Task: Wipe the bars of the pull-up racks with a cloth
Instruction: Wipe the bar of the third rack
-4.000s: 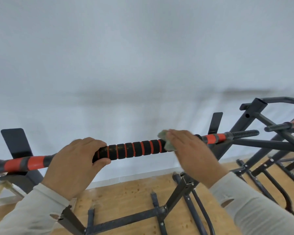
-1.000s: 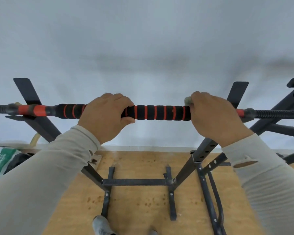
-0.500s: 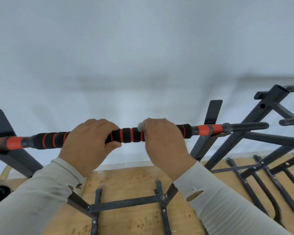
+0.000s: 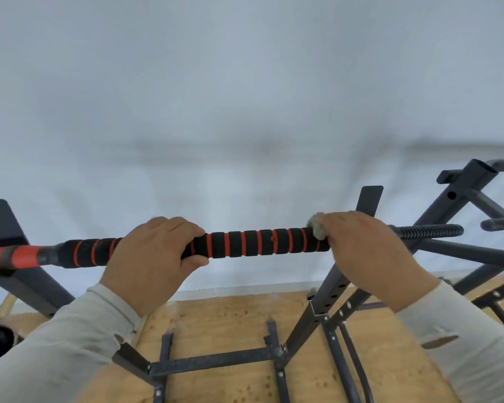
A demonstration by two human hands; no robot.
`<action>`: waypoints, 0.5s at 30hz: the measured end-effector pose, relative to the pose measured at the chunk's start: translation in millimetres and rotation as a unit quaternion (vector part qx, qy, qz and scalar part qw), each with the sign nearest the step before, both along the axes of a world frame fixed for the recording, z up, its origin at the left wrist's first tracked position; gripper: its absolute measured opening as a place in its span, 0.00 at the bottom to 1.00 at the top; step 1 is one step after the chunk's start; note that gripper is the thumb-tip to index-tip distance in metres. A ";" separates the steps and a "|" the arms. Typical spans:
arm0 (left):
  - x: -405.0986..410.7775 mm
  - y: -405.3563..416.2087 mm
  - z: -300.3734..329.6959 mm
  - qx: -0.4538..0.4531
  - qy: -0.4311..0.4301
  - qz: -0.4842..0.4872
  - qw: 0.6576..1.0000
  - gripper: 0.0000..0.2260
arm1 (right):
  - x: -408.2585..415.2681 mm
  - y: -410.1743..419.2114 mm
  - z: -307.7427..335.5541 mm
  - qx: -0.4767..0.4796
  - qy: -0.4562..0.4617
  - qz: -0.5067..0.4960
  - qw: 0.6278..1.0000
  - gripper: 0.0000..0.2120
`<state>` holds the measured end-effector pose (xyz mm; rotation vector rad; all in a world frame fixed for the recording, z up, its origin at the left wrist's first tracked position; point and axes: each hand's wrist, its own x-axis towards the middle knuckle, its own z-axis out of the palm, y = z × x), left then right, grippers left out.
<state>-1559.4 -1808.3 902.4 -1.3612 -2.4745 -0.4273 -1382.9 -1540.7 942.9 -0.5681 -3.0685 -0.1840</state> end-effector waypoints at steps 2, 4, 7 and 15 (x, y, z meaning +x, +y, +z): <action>0.1 0.3 -1.0 0.000 -0.001 0.001 1.000 0.13 | -10.4 -23.5 -6.1 -0.018 0.055 -0.031 0.998 0.16; 0.1 -0.4 -1.6 0.001 0.000 0.006 1.000 0.13 | -29.1 -65.7 -22.4 -0.013 0.138 -0.002 0.990 0.13; 0.7 -1.0 -1.4 0.008 0.000 -0.006 1.000 0.12 | -54.4 -122.6 -46.5 -0.051 0.244 0.121 0.961 0.16; 1.8 0.0 2.4 0.001 -0.029 0.009 1.000 0.13 | -9.3 -27.9 -26.0 0.050 0.131 0.102 0.985 0.22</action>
